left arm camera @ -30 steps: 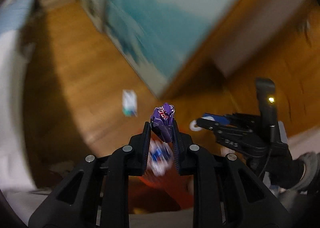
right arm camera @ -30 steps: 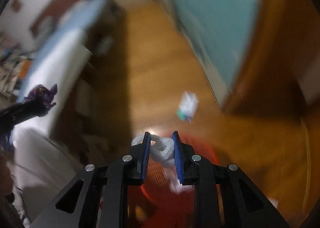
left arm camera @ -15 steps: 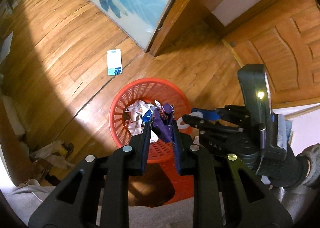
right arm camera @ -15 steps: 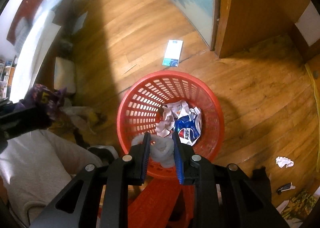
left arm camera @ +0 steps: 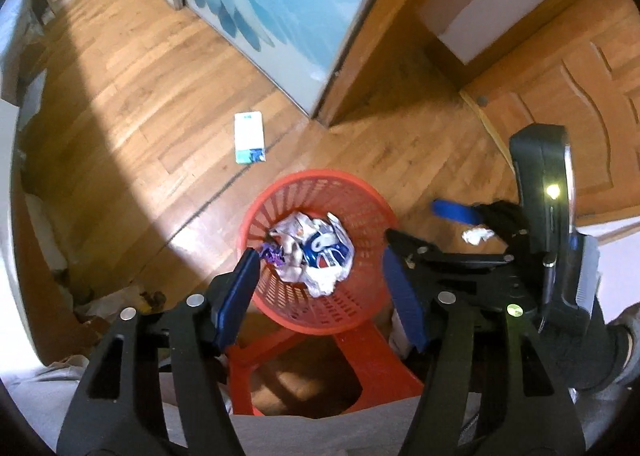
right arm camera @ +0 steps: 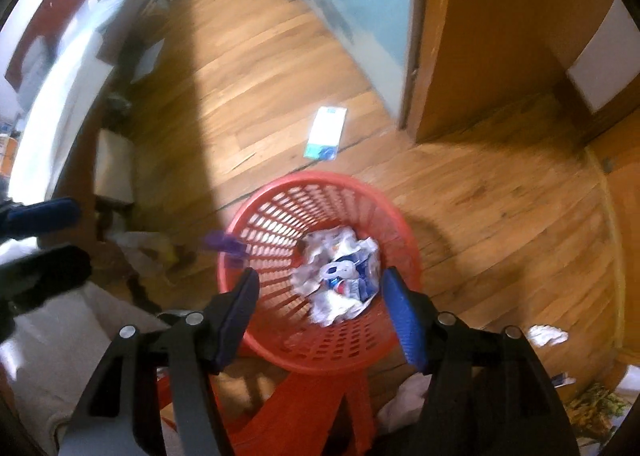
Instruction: Collect trash
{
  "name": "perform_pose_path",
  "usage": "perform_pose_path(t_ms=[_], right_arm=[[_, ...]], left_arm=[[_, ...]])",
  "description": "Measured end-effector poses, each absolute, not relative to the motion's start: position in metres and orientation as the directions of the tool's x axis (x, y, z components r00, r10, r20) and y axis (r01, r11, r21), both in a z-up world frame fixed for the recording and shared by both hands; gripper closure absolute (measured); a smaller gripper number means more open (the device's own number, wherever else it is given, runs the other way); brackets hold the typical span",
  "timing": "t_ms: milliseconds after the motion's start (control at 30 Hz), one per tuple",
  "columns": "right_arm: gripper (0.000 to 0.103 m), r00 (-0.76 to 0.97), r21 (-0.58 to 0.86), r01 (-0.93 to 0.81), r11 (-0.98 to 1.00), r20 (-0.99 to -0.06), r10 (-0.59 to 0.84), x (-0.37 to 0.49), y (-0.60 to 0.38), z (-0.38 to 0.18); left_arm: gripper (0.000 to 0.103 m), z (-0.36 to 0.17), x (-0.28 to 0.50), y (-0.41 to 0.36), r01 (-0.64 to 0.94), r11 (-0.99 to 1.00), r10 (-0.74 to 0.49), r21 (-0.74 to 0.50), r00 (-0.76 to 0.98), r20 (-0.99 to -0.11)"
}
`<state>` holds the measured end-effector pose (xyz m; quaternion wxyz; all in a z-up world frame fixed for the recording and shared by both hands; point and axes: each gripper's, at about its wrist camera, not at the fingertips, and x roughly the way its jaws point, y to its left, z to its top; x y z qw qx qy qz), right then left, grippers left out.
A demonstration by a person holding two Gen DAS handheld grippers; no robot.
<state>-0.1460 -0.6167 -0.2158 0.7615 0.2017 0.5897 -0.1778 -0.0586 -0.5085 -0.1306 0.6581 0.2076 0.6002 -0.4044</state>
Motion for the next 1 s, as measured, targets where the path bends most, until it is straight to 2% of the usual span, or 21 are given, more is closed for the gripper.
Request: perform_pose_path(t_ms=[100, 200, 300, 367, 567, 700, 833, 1000], right_arm=[[0.023, 0.323, 0.088, 0.501, 0.861, -0.942, -0.092, -0.128, -0.614, -0.181], [0.017, 0.432, 0.122, 0.459, 0.88, -0.896, -0.101, -0.098, -0.596, -0.143], [0.012, 0.545, 0.17, 0.373, 0.912, -0.836, -0.067, -0.061, -0.56, -0.104], [0.009, 0.603, 0.192, 0.302, 0.934, -0.797, -0.031, -0.035, -0.527, -0.08], [0.007, 0.723, 0.191, 0.114, 0.975, -0.689, 0.05, 0.021, -0.414, -0.026], [0.007, 0.783, 0.194, 0.042, 0.98, -0.616, 0.088, 0.038, -0.346, -0.007], [0.007, 0.81, 0.201, -0.032, 0.979, -0.569, 0.144, 0.044, -0.282, 0.0], [0.007, 0.805, 0.158, -0.147, 0.976, -0.554, 0.211, 0.048, -0.198, -0.002]], left_arm=[[0.038, -0.107, -0.048, -0.492, 0.781, 0.601, -0.32, -0.168, 0.043, -0.946], [0.033, -0.07, -0.028, -0.462, 0.757, 0.645, -0.353, -0.1, 0.179, -0.918], [0.024, -0.028, -0.004, -0.417, 0.704, 0.709, -0.366, -0.033, 0.328, -0.871], [0.024, 0.002, 0.012, -0.376, 0.641, 0.768, -0.355, 0.007, 0.435, -0.827], [0.019, 0.055, 0.039, -0.238, 0.406, 0.914, -0.287, 0.007, 0.657, -0.697], [0.009, 0.062, 0.047, -0.156, 0.25, 0.968, -0.202, -0.009, 0.759, -0.619], [0.006, 0.046, 0.057, -0.079, 0.092, 0.995, -0.095, -0.034, 0.816, -0.57], [0.006, 0.014, 0.076, -0.012, -0.053, 0.987, -0.05, -0.152, 0.796, -0.603]])
